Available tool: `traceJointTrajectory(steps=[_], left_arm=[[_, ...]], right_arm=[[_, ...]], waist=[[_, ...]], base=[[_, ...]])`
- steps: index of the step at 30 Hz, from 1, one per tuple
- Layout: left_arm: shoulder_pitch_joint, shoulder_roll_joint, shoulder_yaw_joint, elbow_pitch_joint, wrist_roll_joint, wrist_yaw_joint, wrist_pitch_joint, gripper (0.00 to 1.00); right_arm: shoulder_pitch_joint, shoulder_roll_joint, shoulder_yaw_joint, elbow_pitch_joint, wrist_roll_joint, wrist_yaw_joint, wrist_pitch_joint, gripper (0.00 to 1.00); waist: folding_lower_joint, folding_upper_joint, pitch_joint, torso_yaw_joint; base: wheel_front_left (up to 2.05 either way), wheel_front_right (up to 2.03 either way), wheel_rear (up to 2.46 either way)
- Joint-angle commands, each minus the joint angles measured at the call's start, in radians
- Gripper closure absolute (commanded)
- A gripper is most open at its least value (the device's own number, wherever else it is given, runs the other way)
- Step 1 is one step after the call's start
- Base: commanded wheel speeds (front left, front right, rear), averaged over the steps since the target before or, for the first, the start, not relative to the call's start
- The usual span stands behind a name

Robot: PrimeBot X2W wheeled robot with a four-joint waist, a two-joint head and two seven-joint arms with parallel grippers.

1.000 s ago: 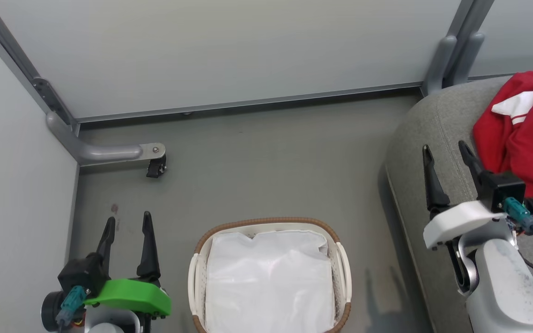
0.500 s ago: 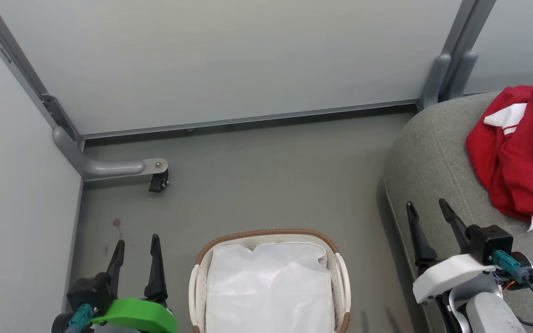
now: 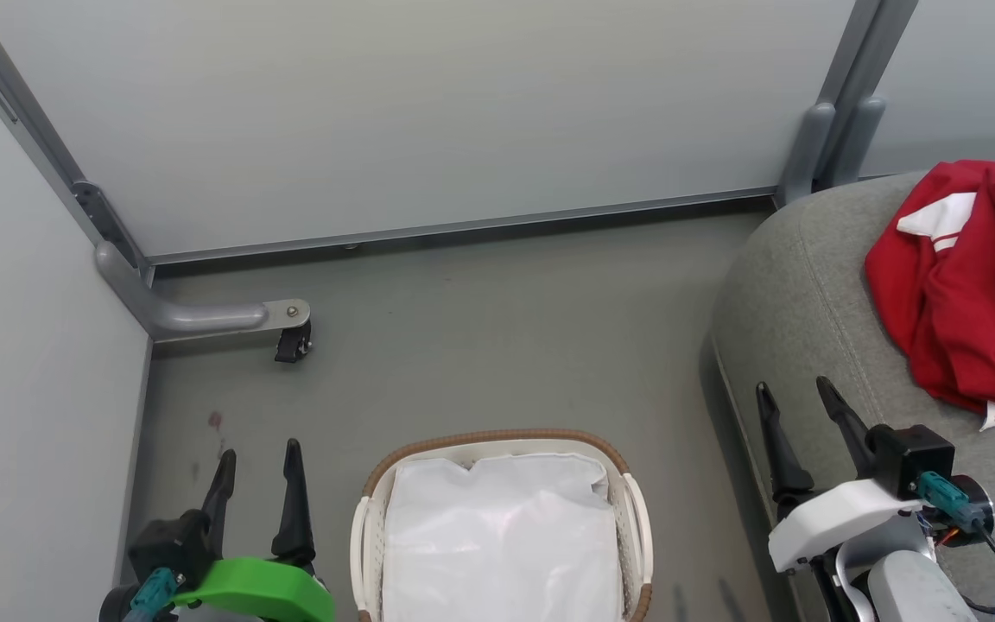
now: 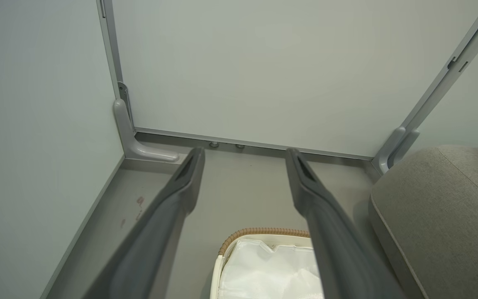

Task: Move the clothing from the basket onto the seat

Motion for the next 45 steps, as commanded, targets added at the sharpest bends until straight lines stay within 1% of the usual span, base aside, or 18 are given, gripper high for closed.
traceJointTrajectory(steps=[1, 2, 5, 22, 45], left_arm=[[0.006, 0.002, 0.002, -0.004, -0.004, 0.000, 0.000, 0.00], [0.000, 0.000, 0.001, 0.001, -0.002, 0.000, 0.000, 1.00], [-0.001, -0.001, 0.002, 0.017, -0.018, -0.001, 0.006, 1.00], [-0.020, 0.000, 0.053, -0.005, -0.297, -0.017, 0.089, 1.00], [-0.042, 0.000, 0.108, -0.030, -0.596, -0.034, 0.177, 1.00]], right_arm=[[0.018, -0.004, 0.006, -0.002, 0.002, -0.001, -0.002, 0.00], [0.002, 0.001, 0.005, 0.003, 0.000, 0.000, 0.000, 1.00], [0.003, 0.006, 0.000, 0.021, 0.017, 0.000, 0.008, 1.00], [0.014, 0.004, -0.028, -0.013, 0.333, 0.000, 0.089, 1.00], [0.025, 0.001, -0.059, -0.047, 0.669, 0.000, 0.177, 1.00]], waist=[[0.0000, 0.0000, 0.002, 0.001], [0.0000, 0.0000, 0.002, 0.001], [0.0000, 0.0000, 0.001, 0.001], [0.0000, 0.0000, -0.004, -0.001], [0.0000, 0.0000, -0.012, -0.003]], base=[[0.00, 0.00, 0.00], [0.00, 0.00, 0.00], [0.00, 0.00, 0.00], [0.00, 0.00, 0.00], [0.00, 0.00, 0.00]])
